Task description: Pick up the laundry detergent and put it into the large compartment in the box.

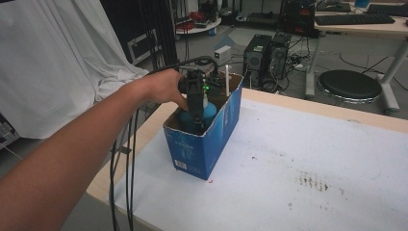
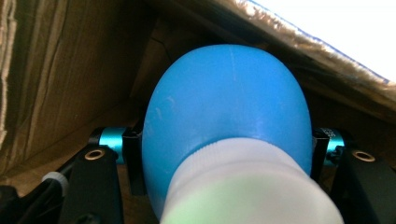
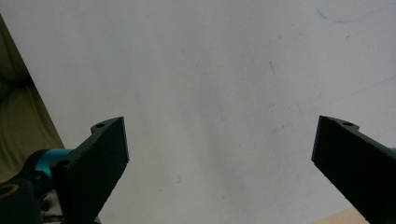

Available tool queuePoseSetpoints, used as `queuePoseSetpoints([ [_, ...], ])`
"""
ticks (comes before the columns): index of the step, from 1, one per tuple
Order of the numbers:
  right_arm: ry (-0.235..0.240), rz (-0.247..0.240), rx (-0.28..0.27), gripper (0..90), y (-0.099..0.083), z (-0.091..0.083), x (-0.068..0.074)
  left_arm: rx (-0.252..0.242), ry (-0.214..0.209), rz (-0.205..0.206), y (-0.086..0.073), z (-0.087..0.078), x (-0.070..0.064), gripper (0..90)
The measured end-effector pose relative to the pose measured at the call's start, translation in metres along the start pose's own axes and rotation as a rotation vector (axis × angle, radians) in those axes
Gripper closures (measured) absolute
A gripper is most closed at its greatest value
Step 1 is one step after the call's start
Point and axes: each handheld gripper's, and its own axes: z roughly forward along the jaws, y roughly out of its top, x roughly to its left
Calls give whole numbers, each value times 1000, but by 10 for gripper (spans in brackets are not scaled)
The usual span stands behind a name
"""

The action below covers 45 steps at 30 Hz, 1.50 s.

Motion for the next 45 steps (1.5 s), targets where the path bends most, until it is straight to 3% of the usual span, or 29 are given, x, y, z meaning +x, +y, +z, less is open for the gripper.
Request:
queuePoseSetpoints([
  [13, 5, 0, 3, 29, -2, 2, 1, 2, -5, -12, 0, -1, 1, 372],
  [15, 6, -4, 5, 29, -2, 2, 1, -9, -5, -8, 0, -2, 2, 372],
  [16, 6, -1, 4, 29, -2, 2, 1, -44, -4, -26, -1, -9, 3, 347],
  [22, 3, -1, 2, 29, -2, 1, 3, -79, 9, -51, -4, -20, 3, 266],
  [29, 2, -3, -1, 29, -2, -1, 5, -174, 33, -86, -11, -52, -1, 216],
  [32, -1, -4, -6, 29, -1, -2, 6, -219, 52, -79, -12, -75, -8, 216],
  [35, -2, -3, -8, 29, -1, -3, 6, -230, 55, -64, -10, -86, -15, 216],
  [36, -3, -3, -8, 29, -1, -4, 6, -231, 69, -62, -9, -92, -18, 216],
  [37, -6, 1, -12, 29, -1, -4, 7, -231, 115, -60, -5, -100, -25, 216],
  [40, -9, -4, -19, 29, -1, -5, 8, -234, 113, -60, -2, -107, -29, 216],
  [42, -10, -4, -17, 29, -1, -6, 8, -241, 114, -38, 1, -114, -35, 216],
  [45, -12, -4, -22, 29, -1, -6, 9, -249, 88, -20, 6, -120, -41, 216],
])
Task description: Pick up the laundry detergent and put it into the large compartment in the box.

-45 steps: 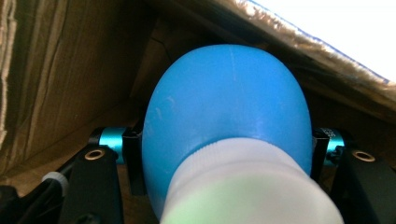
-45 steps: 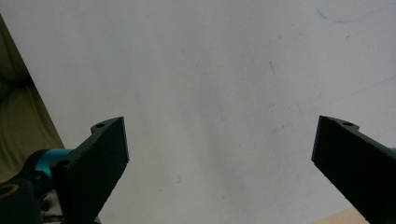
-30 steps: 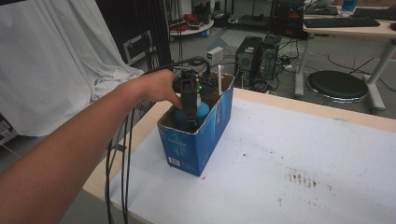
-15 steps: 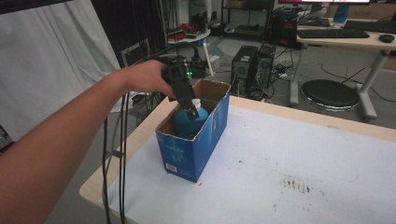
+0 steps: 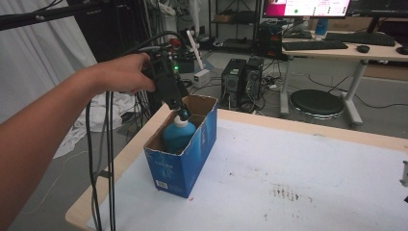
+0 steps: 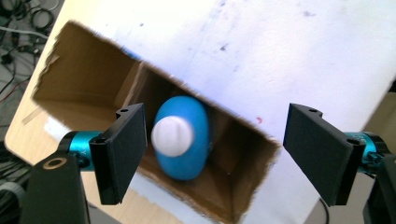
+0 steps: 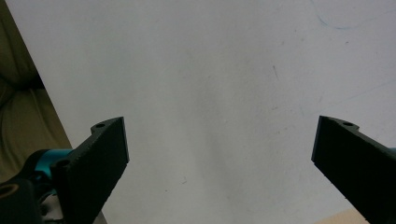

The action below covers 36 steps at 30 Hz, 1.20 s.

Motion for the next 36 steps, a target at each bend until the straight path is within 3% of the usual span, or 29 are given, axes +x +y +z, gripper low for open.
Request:
queuePoseSetpoints([
  [1, -1, -3, -3, 29, 0, -1, 0, -7, -19, 4, 6, -2, -3, 216],
  [5, -5, 2, -7, 29, -1, -3, 1, -19, -29, 8, 12, -2, -8, 216],
  [6, -6, 0, -11, 29, -1, -4, 2, -29, -43, 27, 20, 0, -15, 216],
  [12, -13, -6, -17, 29, -1, -6, 6, -23, -62, 82, 37, 9, -30, 165],
  [24, -25, -9, -31, 29, -5, -8, 10, 42, -98, 144, 65, 39, -49, 16],
  [33, -24, -5, -44, 29, -8, -7, 10, 69, -95, 192, 84, 58, -57, 16],
  [36, -28, -7, -52, 29, -7, -7, 9, 83, -102, 190, 90, 63, -58, 16],
])
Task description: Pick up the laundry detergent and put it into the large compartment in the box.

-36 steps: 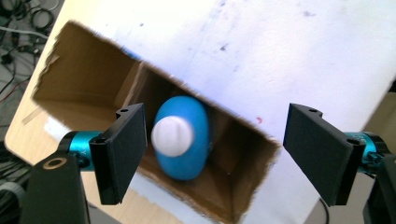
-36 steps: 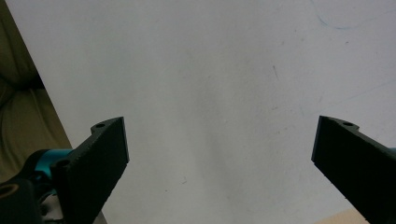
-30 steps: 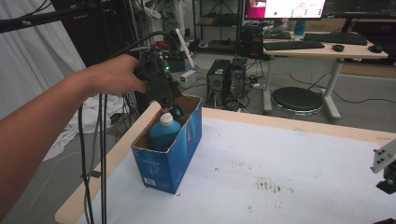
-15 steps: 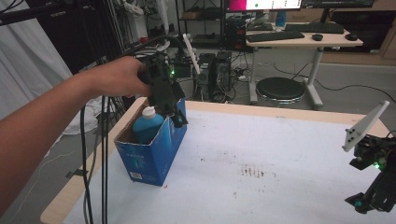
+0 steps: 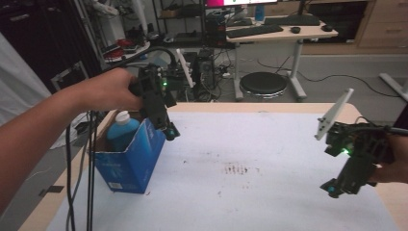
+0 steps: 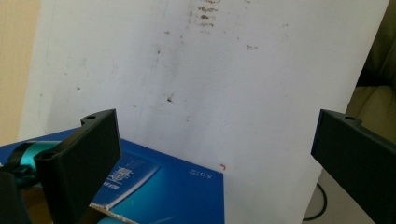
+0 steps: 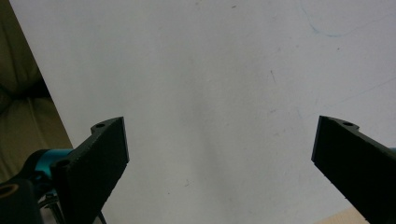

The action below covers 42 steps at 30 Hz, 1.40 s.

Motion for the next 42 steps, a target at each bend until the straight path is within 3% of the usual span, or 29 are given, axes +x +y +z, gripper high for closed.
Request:
queuePoseSetpoints([
  [4, 1, 5, 3, 29, 1, 1, 0, 12, 15, -36, 9, 8, 2, 16],
  [7, 1, 2, -1, 29, 1, 0, -1, 21, 10, -30, 18, 16, 1, 16],
  [12, 0, 5, -5, 29, 1, -1, -3, 26, 59, -69, 28, 27, 1, 16],
  [15, 1, 1, -2, 29, 1, -1, -3, 26, 32, -63, 32, 34, 1, 16],
  [24, 3, -7, -6, 29, 4, 0, -3, 39, 7, -79, 36, 54, -4, 16],
  [42, 11, -13, 3, 29, 8, 5, -4, 66, 1, -68, 37, 73, -12, 16],
])
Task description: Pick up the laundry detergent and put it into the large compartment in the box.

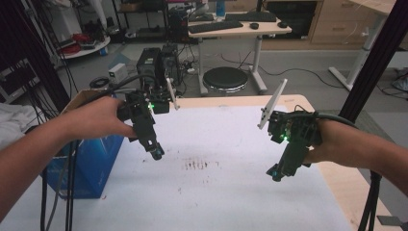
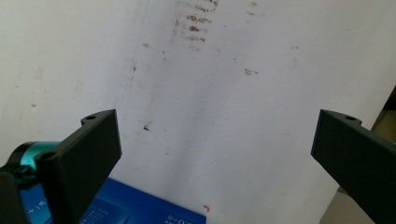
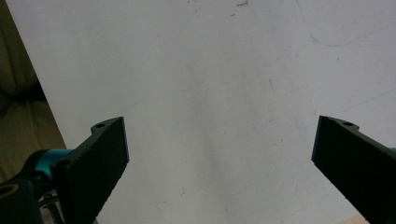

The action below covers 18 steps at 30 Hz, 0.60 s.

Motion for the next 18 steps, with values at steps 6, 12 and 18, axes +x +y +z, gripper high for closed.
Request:
queuePoseSetpoints([
  [6, 2, -6, 1, 29, 1, 1, 0, 10, -11, 0, 0, 6, -1, 16],
  [12, 3, -3, 5, 29, 2, 2, 0, 21, -14, 0, -2, 7, 0, 16],
  [18, 4, -6, 7, 29, 3, 3, 0, 19, -17, 0, -4, 8, 1, 16],
])
